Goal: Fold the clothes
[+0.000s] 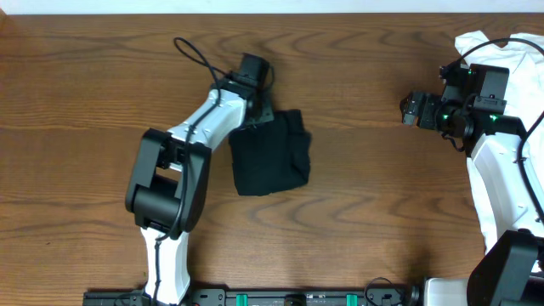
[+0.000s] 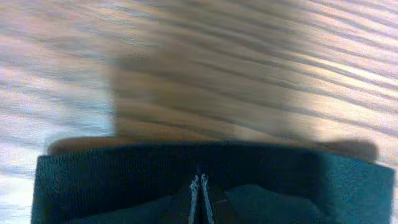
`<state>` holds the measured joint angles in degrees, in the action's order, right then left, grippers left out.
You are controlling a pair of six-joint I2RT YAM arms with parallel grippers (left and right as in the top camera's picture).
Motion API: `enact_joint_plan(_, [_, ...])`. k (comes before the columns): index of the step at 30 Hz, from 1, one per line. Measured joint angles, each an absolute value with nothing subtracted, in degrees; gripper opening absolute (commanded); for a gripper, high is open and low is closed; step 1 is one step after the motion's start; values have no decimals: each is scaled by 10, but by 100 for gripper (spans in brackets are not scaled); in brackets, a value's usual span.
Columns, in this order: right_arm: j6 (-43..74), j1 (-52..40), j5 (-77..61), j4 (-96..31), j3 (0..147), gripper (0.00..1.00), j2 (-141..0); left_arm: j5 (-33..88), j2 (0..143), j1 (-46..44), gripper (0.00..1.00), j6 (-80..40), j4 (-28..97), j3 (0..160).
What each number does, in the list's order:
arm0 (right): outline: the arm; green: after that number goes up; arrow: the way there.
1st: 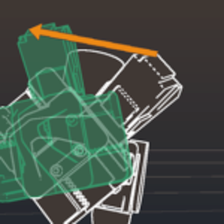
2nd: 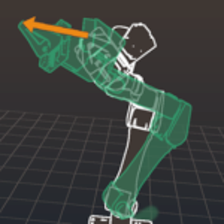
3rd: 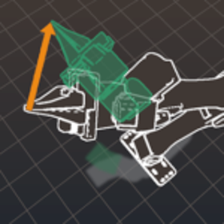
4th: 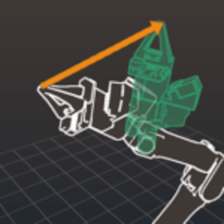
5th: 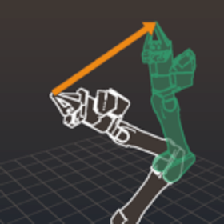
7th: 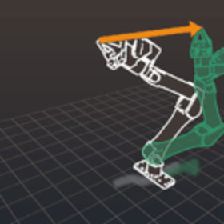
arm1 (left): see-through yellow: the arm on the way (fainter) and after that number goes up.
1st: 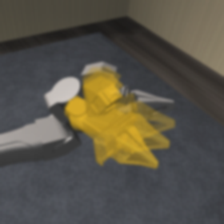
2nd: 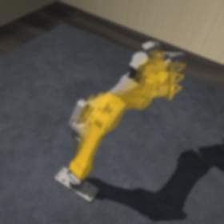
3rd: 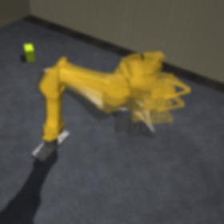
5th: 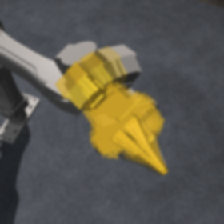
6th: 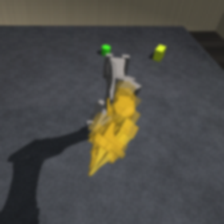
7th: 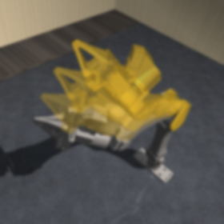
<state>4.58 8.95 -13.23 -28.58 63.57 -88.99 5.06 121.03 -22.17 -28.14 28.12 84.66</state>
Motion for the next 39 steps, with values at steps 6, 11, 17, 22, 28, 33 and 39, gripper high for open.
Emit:
enact_joint_plan(6, [46, 90, -132, -286, 636, 99, -890, 64, 1208, -254, 33, -234, 304, 868])
enact_joint_plan(11, [46, 90, -132, -286, 636, 99, -890, 71, 1157, -253, 66, -221, 359, 879])
enact_joint_plan(17, [46, 90, -132, -286, 636, 99, -890, 71, 1067, -246, 88, -176, 489, 890])
enact_joint_plan(22, [46, 90, -132, -286, 636, 99, -890, 72, 1058, -245, 93, -128, 592, 894])
enact_joint_plan(28, [46, 90, -132, -286, 636, 99, -890, 84, 1067, -237, 100, -95, 609, 870])
enact_joint_plan(33, [46, 90, -132, -286, 636, 99, -890, 147, 1067, -218, 99, -69, 606, 855])
enact_joint_plan(39, [46, 90, -132, -286, 636, 99, -890, 194, 1068, -199, 98, -57, 598, 838])
